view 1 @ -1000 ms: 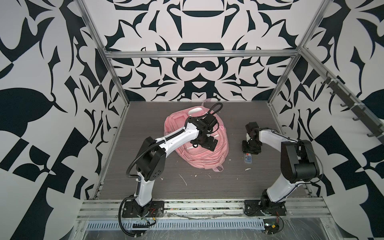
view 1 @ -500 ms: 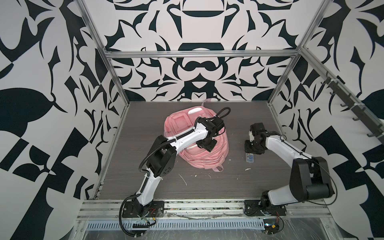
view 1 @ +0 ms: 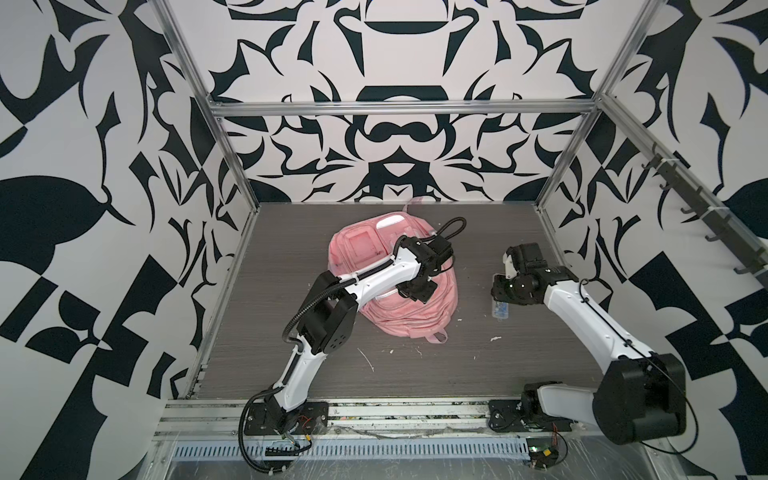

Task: Pack the student bag

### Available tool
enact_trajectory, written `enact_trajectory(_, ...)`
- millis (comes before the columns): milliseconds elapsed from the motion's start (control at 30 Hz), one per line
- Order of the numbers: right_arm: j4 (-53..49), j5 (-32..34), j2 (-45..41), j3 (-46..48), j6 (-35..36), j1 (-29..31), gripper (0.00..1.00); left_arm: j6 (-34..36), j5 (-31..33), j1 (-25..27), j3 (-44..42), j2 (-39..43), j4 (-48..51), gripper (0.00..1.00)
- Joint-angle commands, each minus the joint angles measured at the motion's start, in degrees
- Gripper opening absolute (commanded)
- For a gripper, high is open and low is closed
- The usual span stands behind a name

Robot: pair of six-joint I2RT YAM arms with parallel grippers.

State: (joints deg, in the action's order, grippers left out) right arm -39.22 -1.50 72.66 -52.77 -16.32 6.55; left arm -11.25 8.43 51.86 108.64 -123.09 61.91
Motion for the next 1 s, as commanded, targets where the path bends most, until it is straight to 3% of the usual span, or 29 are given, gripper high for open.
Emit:
enact_trajectory(0,0.1,-0.6,-1.6,-3.3,-2.8,0.9,0.0,-0.7,-3.7,-0.2,1.4,2.4,1.4,0.0)
enact_trajectory(133,0.9,-1.7,-1.7,-5.4,-6.5,2.4,0.0,-1.8,-7.9,-0.8,2.6,4.1,1.9,0.0)
enact_trajectory(367,6.6,-5.4,-4.5,-6.1,-16.9,4.8,0.0,-10.8,-23.8,-7.4,-1.0,10.9,-7.0,0.0)
enact_trajectory(567,9.0,-7.3,-2.2,-7.9,-22.6,8.8,0.0,-12.3,-26.8,-10.1,6.4,10.7,-4.6,0.0)
enact_trajectory(767,15.4,-13.5,0.9,-9.9,-27.5,9.5,0.0,-13.9,-30.3,-12.4,13.7,9.0,-4.1,0.0)
enact_trajectory(967,23.1,-17.5,5.7,-11.0,-33.0,9.9,0.0,-21.0,-37.6,-14.3,19.6,5.2,-8.6,0.0)
